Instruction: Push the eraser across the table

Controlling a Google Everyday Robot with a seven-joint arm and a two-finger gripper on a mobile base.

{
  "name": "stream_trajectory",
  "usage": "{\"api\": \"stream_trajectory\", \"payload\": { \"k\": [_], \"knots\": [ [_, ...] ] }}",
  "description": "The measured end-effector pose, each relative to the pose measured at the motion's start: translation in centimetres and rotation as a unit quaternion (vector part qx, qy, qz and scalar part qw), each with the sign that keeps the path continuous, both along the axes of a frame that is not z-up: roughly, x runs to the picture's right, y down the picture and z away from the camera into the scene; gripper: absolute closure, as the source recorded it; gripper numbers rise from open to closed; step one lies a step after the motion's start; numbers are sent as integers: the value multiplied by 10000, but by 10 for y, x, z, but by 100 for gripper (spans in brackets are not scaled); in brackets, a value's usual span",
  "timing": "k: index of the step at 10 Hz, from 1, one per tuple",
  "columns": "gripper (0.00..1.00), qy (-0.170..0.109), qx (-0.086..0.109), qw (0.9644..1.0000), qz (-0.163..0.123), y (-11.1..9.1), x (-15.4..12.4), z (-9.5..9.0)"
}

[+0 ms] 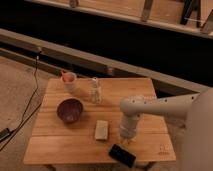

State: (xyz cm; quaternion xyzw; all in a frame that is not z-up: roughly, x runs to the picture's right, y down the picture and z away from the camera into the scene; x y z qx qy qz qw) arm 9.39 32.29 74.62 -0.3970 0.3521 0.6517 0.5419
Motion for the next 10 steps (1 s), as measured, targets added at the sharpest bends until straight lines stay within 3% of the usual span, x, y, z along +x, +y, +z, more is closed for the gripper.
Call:
{"api": "stream_trajectory", "payload": {
  "k": [7, 8, 10],
  "knots": [
    [100, 10, -93, 10000, 35, 48, -15, -45],
    [98, 53, 5, 10000, 57, 48, -15, -48],
    [79, 130, 572, 9982, 122, 21, -11, -42]
  ]
}}
